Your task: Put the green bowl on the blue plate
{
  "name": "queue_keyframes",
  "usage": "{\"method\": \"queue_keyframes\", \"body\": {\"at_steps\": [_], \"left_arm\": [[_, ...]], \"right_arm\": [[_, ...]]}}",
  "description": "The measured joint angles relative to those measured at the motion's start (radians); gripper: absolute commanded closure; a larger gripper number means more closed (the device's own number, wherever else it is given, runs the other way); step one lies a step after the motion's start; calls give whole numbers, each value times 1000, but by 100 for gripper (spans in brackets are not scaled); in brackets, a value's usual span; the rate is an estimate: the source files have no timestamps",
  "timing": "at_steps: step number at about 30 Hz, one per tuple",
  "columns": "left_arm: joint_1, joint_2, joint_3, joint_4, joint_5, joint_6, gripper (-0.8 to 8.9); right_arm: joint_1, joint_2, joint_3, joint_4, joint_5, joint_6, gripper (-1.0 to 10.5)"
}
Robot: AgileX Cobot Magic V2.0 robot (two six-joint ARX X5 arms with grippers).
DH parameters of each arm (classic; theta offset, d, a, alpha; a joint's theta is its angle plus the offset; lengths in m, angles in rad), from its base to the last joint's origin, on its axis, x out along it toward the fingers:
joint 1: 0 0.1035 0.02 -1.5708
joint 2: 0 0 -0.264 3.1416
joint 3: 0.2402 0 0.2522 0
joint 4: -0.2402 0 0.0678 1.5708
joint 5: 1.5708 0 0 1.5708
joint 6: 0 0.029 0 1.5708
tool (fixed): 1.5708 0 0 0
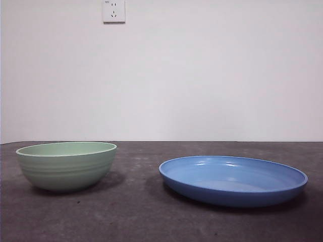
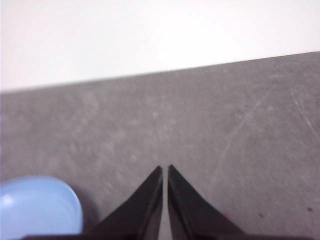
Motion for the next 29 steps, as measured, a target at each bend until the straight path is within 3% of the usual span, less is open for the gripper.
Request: {"method": "queue_keyframes", "body": {"at_steps": [7,12,22,29], "left_arm": [[-19,116,163,22,39,-45,796],[-33,279,331,-48,122,-52,796],[-67,568,681,-125,331,-55,795],[-101,719,838,-250,504,-55,795]], "right_arm": [[0,27,152,-55,-9,133,935],[0,125,298,-138,-100,161,935],[0,394,581,-308,-338,160,935],[16,582,784,-460,-474,83,935]]}}
